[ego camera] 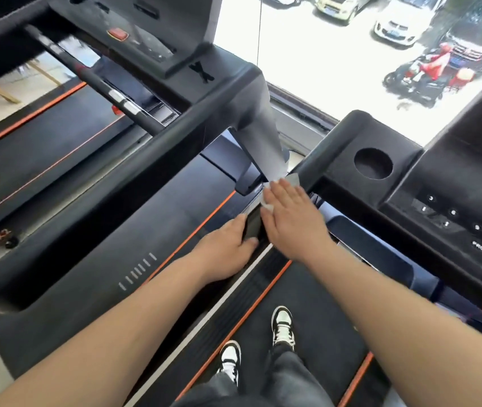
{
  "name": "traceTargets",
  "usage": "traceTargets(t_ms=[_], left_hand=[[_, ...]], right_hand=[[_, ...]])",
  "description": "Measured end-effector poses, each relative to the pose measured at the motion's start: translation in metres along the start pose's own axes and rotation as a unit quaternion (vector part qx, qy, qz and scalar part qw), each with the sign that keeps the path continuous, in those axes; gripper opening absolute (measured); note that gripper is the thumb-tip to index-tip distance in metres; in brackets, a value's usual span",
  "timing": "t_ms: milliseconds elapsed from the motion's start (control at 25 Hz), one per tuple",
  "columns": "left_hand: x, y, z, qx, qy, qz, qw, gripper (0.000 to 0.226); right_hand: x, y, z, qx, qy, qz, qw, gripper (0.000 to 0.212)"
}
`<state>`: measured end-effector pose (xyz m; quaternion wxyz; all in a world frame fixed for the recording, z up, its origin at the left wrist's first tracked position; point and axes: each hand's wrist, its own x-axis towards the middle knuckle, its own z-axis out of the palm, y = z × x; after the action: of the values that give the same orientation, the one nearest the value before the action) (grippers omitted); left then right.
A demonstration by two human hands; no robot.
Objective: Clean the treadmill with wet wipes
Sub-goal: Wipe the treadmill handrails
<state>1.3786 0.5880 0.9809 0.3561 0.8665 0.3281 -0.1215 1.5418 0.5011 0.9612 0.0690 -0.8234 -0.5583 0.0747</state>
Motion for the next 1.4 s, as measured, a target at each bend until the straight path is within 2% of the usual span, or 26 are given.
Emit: traceTargets(t_ms=[160,280,480,640,720,800,920,1040,1080,1120,1160,1240,1400], left_hand=[[0.045,0.040,-0.013,0.015,-0.019,-0.014,1.000,0.054],[0.078,0.062,-0.017,-0.016,-0.011,-0.009,1.000,0.054],[0.092,0.068,-0.020,-0.071,0.000,0.028,0.997,0.078],[0.065,0.044,-0.013,-0.045,-0.013,-0.001,0.999,0.072],[0.036,0.021,-0.010,-0.012,-0.032,-0.029,0.999,0.061],[0.001,-0.004,-0.013,0.036,-0.076,-0.058,0.995,0.056],[-0.021,-0.020,-0.016,0.064,-0.114,-0.081,0.988,0.060],[-0.014,-0.012,-0.008,0.024,-0.081,-0.076,0.994,0.050],[-0.014,-0.009,-0.004,0.012,-0.064,-0.066,0.996,0.053],[-0.018,-0.009,0.001,0.015,-0.039,-0.046,0.998,0.063],[-0.027,-0.012,0.004,0.035,-0.017,-0.024,0.999,0.079],[-0.058,-0.022,0.008,0.070,0.014,0.025,0.997,0.102],[-0.118,-0.043,0.017,0.092,0.050,0.056,0.993,0.094]], right_hand=[[0.037,0.060,-0.018,-0.039,-0.003,0.012,0.999,0.071],[0.047,0.075,-0.022,-0.030,-0.009,0.013,0.999,0.069],[0.028,0.055,-0.013,0.055,0.011,0.005,0.998,0.063],[-0.012,0.020,0.009,0.129,0.056,0.001,0.990,0.062],[-0.042,-0.016,0.026,0.219,0.060,0.027,0.974,0.060],[-0.069,-0.061,0.033,0.362,0.054,0.086,0.926,0.063],[-0.067,-0.109,0.029,0.556,0.111,0.205,0.798,0.064],[-0.027,-0.121,0.023,0.613,0.152,0.377,0.677,0.047],[-0.017,-0.116,0.024,0.610,0.149,0.429,0.649,0.038],[-0.010,-0.110,0.027,0.603,0.134,0.471,0.630,0.036],[-0.007,-0.107,0.028,0.610,0.108,0.499,0.606,0.043],[-0.015,-0.103,0.026,0.647,0.045,0.508,0.566,0.060],[-0.042,-0.124,0.030,0.664,-0.072,0.514,0.538,0.087]])
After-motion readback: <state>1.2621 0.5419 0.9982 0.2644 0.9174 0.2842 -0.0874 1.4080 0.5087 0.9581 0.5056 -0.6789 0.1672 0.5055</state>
